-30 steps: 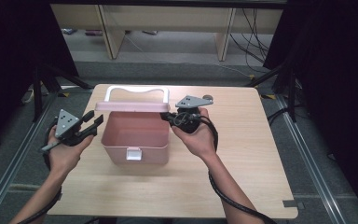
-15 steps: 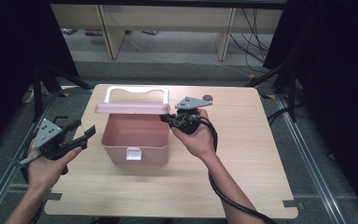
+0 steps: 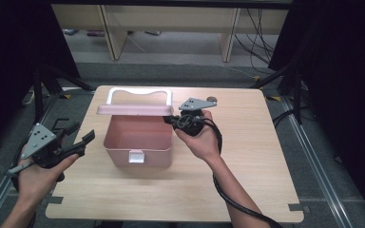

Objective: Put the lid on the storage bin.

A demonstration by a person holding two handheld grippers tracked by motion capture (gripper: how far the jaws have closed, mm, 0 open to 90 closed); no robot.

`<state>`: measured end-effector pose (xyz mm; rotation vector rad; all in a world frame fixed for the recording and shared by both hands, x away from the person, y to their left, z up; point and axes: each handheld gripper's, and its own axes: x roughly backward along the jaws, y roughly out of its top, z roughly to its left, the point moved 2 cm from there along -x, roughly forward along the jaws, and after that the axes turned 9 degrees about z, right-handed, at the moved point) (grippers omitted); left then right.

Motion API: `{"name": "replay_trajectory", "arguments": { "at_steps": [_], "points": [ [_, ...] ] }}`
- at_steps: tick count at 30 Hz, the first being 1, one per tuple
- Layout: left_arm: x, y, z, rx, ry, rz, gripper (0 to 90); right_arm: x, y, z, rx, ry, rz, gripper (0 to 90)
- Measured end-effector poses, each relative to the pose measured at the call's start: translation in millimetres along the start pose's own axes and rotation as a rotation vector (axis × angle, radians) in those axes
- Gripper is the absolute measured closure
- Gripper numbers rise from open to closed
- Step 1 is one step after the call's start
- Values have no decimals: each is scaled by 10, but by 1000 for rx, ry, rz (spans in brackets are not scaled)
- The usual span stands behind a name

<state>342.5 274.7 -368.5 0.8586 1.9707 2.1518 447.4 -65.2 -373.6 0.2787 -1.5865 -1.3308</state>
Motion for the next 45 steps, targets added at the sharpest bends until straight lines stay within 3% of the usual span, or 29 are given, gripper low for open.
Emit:
{"name": "replay_trajectory", "arguments": {
  "at_steps": [1, 6, 8, 11, 12, 16, 18, 20, 21, 22, 27, 29, 30, 31, 34, 37, 38, 45],
  "points": [
    [-4, 7, -11, 3, -5, 2, 400, -3, 0, -16, 23, -2, -4, 900],
    [-10, 23, -70, -6, -23, 3, 401, 9, -20, -7, 6, 0, -15, 900],
    [-11, 5, -85, -10, -24, 11, 405, 11, -21, -20, 22, -12, -19, 900],
    [-2, -18, -109, -11, -38, 19, 442, 10, -38, 4, -5, 5, -8, 900],
    [15, -14, -120, -10, -40, 21, 463, 10, -37, -4, 24, -8, -19, 900],
    [149, 105, -163, -18, -51, -46, 544, 14, -40, 12, 24, -14, -23, 900],
    [165, 132, -174, -22, -50, -56, 589, 22, -48, 37, -1, -7, -10, 900],
    [171, 174, -185, -36, -52, -66, 633, 25, -51, 35, 5, -10, -11, 900],
    [165, 190, -190, -42, -50, -74, 646, 18, -56, 36, 19, -2, -20, 900],
    [150, 223, -208, -49, -56, -81, 656, 29, -66, 48, 1, -5, -14, 900],
    [139, 298, -256, -66, -73, -105, 699, 41, -93, 44, 1, 0, -3, 900],
    [103, 348, -258, -94, -70, -114, 702, 33, -96, 40, 6, 5, -1, 900],
    [103, 348, -258, -94, -70, -114, 702, 33, -96, 40, 6, 5, -1, 900],
    [80, 356, -277, -67, -79, -113, 702, 27, -96, 40, 6, 5, -9, 900],
    [5, 391, -275, -84, -76, -119, 709, 25, -116, 56, -13, 1, 3, 900],
    [-94, 403, -308, -96, -101, -115, 723, -1, -143, 51, 13, 5, 0, 900],
    [-116, 396, -319, -87, -106, -101, 727, 0, -159, 68, -15, 20, 10, 900],
    [-200, 330, -312, -53, -100, -81, 761, -13, -250, 74, -16, 27, 34, 900]
  ]
}}
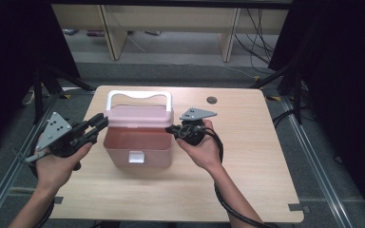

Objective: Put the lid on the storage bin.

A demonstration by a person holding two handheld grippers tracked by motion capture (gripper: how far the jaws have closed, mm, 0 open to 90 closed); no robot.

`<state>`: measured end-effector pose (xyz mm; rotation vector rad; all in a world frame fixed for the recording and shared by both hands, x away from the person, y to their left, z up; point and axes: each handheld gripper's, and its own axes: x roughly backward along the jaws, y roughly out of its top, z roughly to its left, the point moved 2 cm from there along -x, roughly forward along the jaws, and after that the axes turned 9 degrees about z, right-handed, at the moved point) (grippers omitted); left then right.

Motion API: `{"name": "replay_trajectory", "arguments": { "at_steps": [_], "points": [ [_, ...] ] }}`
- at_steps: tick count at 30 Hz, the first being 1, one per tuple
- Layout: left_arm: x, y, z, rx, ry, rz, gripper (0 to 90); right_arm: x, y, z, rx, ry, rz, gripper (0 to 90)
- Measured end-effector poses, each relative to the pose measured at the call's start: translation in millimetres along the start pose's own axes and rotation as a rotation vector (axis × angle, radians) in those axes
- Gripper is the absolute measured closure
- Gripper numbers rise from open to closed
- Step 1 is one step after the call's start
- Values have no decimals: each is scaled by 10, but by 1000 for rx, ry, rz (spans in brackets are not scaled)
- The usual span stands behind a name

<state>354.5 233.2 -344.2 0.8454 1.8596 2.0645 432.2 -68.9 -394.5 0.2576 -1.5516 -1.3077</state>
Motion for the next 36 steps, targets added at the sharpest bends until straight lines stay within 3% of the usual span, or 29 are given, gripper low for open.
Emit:
{"name": "replay_trajectory", "arguments": {
  "at_steps": [2, 3, 11, 14, 17, 20, 21, 23, 24, 26, 28, 29, 31, 36],
  "points": [
    [-13, -25, 19, -6, 7, 1, 763, -7, -17, -7, 11, 0, 2, 900],
    [-23, -62, 16, 16, 1, 11, 763, -4, -36, -7, 16, -9, 10, 900],
    [-24, -166, 53, 39, 23, -4, 753, -27, -82, -1, 11, 1, 12, 900],
    [10, -256, 98, 74, 41, -14, 726, -22, -100, 14, -7, 5, 15, 900],
    [38, -300, 129, 96, 55, -21, 691, -32, -118, 2, 20, 3, 14, 900],
    [86, -357, 184, 123, 75, -37, 642, -34, -134, 12, 9, 5, 22, 900],
    [108, -391, 215, 149, 80, -41, 623, -33, -150, 29, -9, 7, 25, 900],
    [115, -405, 223, 162, 80, -43, 605, -31, -154, 30, -6, 6, 29, 900],
    [118, -418, 229, 167, 78, -42, 569, -32, -164, 21, 19, -1, 32, 900],
    [116, -441, 230, 185, 70, -32, 554, -18, -174, 35, -7, -5, 46, 900],
    [101, -462, 228, 195, 58, -27, 510, -17, -184, 31, 10, -1, 47, 900],
    [90, -471, 225, 200, 53, -21, 510, -15, -195, 45, -8, 9, 49, 900],
    [56, -496, 222, 223, 34, -12, 490, 1, -211, 33, 28, 3, 55, 900],
    [30, -508, 228, 233, 30, -2, 483, 28, -234, 34, 28, 3, 66, 900]
  ]
}}
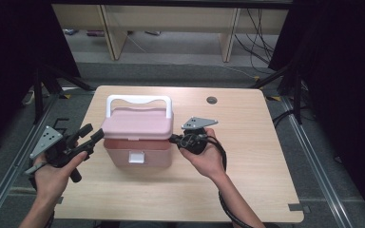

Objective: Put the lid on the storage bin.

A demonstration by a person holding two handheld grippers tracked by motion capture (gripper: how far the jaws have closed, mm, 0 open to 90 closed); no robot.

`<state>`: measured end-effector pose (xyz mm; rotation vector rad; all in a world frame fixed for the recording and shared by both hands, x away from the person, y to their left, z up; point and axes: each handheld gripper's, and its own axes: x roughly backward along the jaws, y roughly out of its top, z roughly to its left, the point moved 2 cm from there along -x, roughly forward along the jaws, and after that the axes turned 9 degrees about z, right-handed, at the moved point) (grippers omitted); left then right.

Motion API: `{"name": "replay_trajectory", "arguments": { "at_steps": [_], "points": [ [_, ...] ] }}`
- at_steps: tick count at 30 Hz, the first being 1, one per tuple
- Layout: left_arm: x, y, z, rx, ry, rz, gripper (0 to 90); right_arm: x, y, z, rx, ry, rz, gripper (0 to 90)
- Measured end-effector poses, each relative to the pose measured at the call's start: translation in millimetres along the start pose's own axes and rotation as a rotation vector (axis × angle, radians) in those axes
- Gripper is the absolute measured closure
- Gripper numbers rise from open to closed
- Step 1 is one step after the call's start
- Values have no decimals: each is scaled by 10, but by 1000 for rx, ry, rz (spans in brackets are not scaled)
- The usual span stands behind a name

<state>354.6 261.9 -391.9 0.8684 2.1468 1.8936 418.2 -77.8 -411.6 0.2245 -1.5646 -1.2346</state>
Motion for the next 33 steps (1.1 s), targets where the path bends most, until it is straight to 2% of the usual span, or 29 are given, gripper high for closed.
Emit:
{"name": "replay_trajectory", "arguments": {
  "at_steps": [4, 6, 7, 8, 9, 10, 12, 13, 14, 15, 19, 21, 22, 24, 26, 27, 30, 31, 33],
  "points": [
    [-23, -10, 5, 9, 0, 6, 482, 22, -39, 12, -26, -1, 30, 900],
    [-26, -17, 6, 10, 0, 8, 482, 17, -53, 14, -26, 4, 28, 900],
    [-28, -22, 7, 10, 0, 10, 482, 21, -77, 1, -5, 3, 31, 900],
    [-36, -30, 8, 14, -1, 13, 482, 21, -77, 1, -5, 3, 31, 900],
    [-39, -50, 17, 15, 2, 19, 482, 36, -105, 10, -30, 3, 39, 900],
    [-40, -62, 21, 16, -1, 18, 482, 43, -113, -5, -1, 0, 39, 900],
    [-40, -72, 24, 21, 1, 20, 482, 61, -127, 2, -17, -6, 49, 900],
    [-41, -82, 34, 17, 1, 21, 482, 74, -141, -10, 1, -12, 50, 900],
    [-47, -102, 46, 26, 5, 23, 482, 98, -170, -16, -22, -13, 56, 900],
    [-47, -102, 46, 26, 5, 23, 483, 98, -170, -16, -22, -13, 56, 900],
    [-39, -118, 68, 30, 19, 15, 483, 156, -191, -65, -15, -32, 49, 900],
    [-29, -121, 80, 26, 24, 10, 483, 192, -203, -68, -44, -34, 50, 900],
    [-24, -125, 88, 23, 29, 10, 482, 204, -207, -95, -27, -41, 49, 900],
    [-13, -136, 108, 20, 37, 6, 482, 221, -223, -117, -27, -37, 41, 900],
    [4, -153, 129, 20, 41, -2, 477, 255, -245, -135, -34, -57, 46, 900],
    [9, -161, 136, 23, 42, -4, 473, 275, -265, -142, -52, -56, 56, 900],
    [28, -205, 174, 33, 52, -9, 467, 311, -314, -206, -37, -75, 46, 900],
    [51, -241, 199, 60, 75, -13, 461, 364, -365, -253, -52, -90, 52, 900],
    [63, -257, 226, 49, 80, -15, 458, 392, -392, -278, -56, -92, 54, 900]
  ]
}}
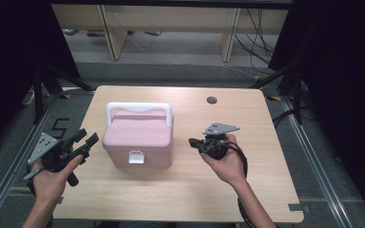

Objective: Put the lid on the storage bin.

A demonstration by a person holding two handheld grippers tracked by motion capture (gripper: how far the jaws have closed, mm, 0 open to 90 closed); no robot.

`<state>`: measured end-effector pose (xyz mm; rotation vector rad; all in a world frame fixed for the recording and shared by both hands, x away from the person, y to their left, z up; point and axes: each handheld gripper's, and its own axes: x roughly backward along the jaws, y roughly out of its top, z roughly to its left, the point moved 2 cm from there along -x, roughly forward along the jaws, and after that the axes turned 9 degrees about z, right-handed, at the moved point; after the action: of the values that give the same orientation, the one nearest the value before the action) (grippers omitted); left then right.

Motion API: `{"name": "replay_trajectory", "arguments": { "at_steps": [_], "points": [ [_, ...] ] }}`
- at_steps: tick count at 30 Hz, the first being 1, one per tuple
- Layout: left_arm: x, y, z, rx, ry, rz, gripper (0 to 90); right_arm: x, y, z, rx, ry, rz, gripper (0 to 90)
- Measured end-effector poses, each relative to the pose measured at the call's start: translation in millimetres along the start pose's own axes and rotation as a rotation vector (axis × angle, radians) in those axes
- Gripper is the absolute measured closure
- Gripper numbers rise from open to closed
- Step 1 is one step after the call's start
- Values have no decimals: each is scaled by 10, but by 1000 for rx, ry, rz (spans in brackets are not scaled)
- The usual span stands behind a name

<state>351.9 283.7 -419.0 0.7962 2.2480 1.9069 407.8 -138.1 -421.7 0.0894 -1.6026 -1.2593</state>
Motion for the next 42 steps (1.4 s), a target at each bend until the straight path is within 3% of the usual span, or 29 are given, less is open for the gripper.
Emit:
{"name": "replay_trajectory", "arguments": {
  "at_steps": [3, 4, 6, 8, 10, 11, 14, 15, 18, 19, 20, 22, 23, 24, 25, 27, 29, 30, 34, 35, 37, 38, 39, 40, 42],
  "points": [
    [47, -47, 79, 9, 26, -10, 447, 70, -91, -86, -39, -28, -1, 900],
    [63, -61, 107, 9, 36, -15, 444, 91, -118, -132, -19, -56, -14, 900],
    [90, -95, 162, 14, 56, -30, 434, 157, -231, -208, -58, -76, -2, 900],
    [125, -141, 220, 12, 85, -24, 432, 172, -269, -251, -49, -87, -4, 899],
    [145, -202, 280, 17, 112, -20, 428, 212, -358, -298, -84, -96, -4, 895],
    [155, -268, 338, 22, 131, -14, 425, 243, -453, -351, -104, -127, -9, 893],
    [168, -326, 394, 36, 151, -14, 422, 287, -549, -423, -123, -138, -13, 889],
    [182, -372, 449, 31, 177, -17, 420, 341, -640, -466, -147, -176, -13, 880],
    [185, -418, 501, 32, 198, -21, 416, 380, -736, -514, -179, -193, -20, 874],
    [185, -470, 545, 30, 225, -7, 415, 419, -840, -573, -191, -226, -7, 869],
    [185, -470, 545, 30, 225, -7, 415, 419, -840, -573, -191, -226, -7, 869],
    [179, -518, 584, 29, 245, -5, 414, 437, -944, -600, -246, -229, -23, 862],
    [178, -540, 605, 26, 253, -6, 414, 481, -1047, -667, -232, -267, -22, 859],
    [178, -562, 623, 26, 258, -3, 414, 481, -1047, -667, -232, -267, -22, 859],
    [171, -606, 655, 27, 261, 0, 413, 485, -1140, -686, -273, -270, -33, 853],
    [165, -630, 662, 36, 267, 2, 413, 490, -1189, -707, -276, -298, -30, 851],
    [156, -672, 687, 31, 272, 2, 412, 502, -1267, -743, -286, -294, -49, 847],
    [145, -717, 705, 34, 280, 1, 412, 499, -1328, -731, -338, -305, -46, 837],
    [136, -781, 724, 35, 293, 7, 412, 522, -1413, -791, -294, -346, -32, 821],
    [131, -798, 727, 34, 294, 10, 411, 506, -1435, -795, -317, -345, -50, 817],
    [130, -822, 724, 38, 308, 28, 409, 517, -1470, -817, -313, -357, -50, 808],
    [120, -836, 729, 33, 302, 15, 409, 502, -1477, -791, -352, -343, -67, 801],
    [126, -839, 725, 33, 316, 29, 407, 513, -1500, -790, -352, -348, -51, 785],
    [125, -846, 723, 34, 312, 26, 407, 505, -1507, -817, -319, -364, -63, 775],
    [122, -858, 718, 37, 308, 18, 407, 497, -1511, -818, -308, -366, -72, 768]
  ]
}}
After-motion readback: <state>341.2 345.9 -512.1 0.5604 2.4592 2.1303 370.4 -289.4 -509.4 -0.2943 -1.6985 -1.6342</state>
